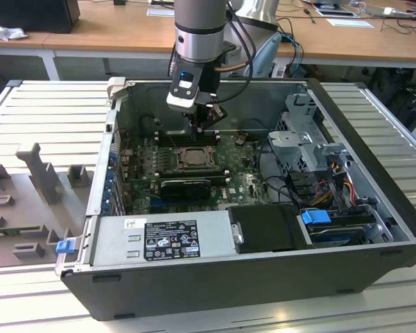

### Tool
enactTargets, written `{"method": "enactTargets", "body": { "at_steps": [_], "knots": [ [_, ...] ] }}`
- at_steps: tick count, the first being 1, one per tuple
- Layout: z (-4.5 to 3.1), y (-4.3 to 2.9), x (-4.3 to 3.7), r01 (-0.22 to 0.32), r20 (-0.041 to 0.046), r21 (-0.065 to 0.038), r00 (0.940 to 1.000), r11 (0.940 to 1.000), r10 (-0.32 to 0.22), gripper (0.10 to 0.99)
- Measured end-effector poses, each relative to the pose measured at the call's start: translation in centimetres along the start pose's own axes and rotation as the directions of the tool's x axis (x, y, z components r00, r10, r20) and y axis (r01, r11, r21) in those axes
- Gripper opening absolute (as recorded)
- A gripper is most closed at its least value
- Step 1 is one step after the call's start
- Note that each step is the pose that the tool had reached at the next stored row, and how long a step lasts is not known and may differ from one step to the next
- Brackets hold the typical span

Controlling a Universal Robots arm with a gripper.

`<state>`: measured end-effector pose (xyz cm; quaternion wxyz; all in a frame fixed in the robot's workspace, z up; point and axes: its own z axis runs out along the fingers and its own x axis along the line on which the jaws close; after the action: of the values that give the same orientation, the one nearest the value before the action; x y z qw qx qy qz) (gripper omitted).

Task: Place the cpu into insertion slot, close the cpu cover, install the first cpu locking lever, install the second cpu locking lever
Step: 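Install the first cpu locking lever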

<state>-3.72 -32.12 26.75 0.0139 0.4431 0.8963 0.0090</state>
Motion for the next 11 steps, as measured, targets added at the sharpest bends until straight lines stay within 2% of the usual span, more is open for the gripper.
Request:
{"method": "enactTargets", "body": {
  "at_steps": [11],
  "knots": [
    [0.0, 0.0, 0.0, 0.036, -0.001, -0.001, 0.9993, 0.9993, -0.036, 0.106]
  ]
}}
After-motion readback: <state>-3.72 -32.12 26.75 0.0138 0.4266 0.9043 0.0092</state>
